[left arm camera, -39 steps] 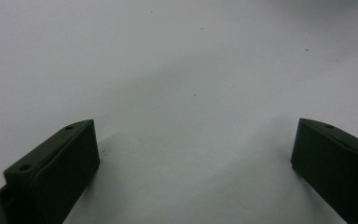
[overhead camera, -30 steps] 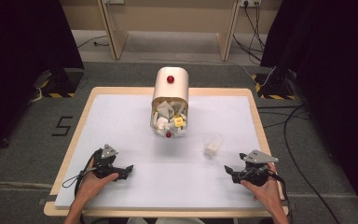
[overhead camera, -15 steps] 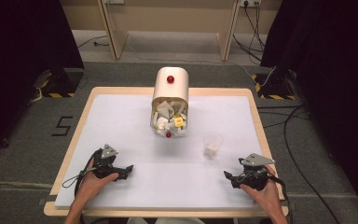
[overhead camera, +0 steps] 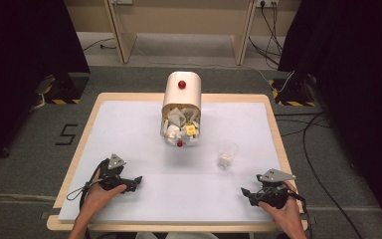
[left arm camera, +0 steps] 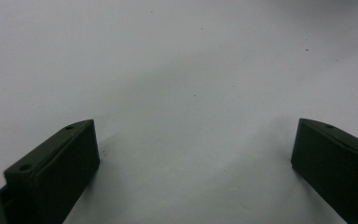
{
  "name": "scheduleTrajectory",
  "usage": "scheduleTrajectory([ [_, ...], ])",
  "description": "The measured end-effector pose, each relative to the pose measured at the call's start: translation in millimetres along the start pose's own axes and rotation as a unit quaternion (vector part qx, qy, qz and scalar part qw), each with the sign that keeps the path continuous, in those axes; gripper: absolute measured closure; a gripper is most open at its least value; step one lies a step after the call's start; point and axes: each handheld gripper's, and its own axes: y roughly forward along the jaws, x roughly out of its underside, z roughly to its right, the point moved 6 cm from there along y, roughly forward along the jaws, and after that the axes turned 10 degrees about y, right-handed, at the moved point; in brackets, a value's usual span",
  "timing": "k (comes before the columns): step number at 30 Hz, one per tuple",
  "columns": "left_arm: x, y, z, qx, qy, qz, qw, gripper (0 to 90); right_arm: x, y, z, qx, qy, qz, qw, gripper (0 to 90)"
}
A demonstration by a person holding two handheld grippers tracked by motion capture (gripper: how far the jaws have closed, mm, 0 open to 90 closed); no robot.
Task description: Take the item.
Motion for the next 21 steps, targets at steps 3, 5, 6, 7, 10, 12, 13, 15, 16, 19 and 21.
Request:
scheduleTrajectory([
  [3,0.0,0.0,0.0,0.000,0.000,0.000,1.0000,0.0,2.6,-1.0,0.9,0.006,-0.006,-0.003,1.0000,22.3],
  [5,0.0,0.0,0.0,0.000,0.000,0.000,1.0000,0.0,5.5,-0.7,1.4,0.003,0.000,-0.008,1.0000,22.3],
  [6,0.0,-0.1,0.0,0.000,0.000,-0.001,1.0000,0.0,7.1,-0.2,1.7,0.004,0.002,-0.010,0.9999,22.3],
  [7,0.0,-0.1,0.0,0.000,0.000,-0.001,1.0000,0.0,8.6,0.4,2.2,0.003,0.001,-0.013,0.9999,22.3],
  [10,0.0,0.0,0.0,0.000,0.000,0.000,1.0000,0.0,12.8,1.7,2.2,0.001,0.002,-0.026,0.9997,22.0],
  [12,0.0,0.0,0.0,0.000,0.000,0.000,1.0000,0.0,14.1,1.4,2.2,0.002,-0.002,-0.022,0.9998,21.7],
  [13,0.1,-0.2,0.0,0.000,0.000,-0.001,1.0000,0.0,14.7,1.3,1.9,0.003,-0.004,-0.022,0.9998,21.1],
  [15,0.0,0.0,0.0,0.000,0.000,0.000,1.0000,0.0,16.3,1.9,0.9,0.006,-0.010,-0.014,0.9998,20.2],
  [16,0.1,-0.2,0.0,0.000,0.001,-0.001,1.0000,0.0,17.2,1.8,0.8,0.006,-0.009,-0.008,0.9999,20.2],
  [19,0.1,-0.2,0.2,0.001,0.000,-0.001,1.0000,0.0,20.5,1.5,1.7,0.000,-0.009,0.014,0.9999,20.1],
  [21,0.1,-0.1,0.1,0.000,0.000,-0.001,1.0000,0.0,21.9,1.4,2.1,-0.003,-0.009,0.022,0.9997,19.9],
])
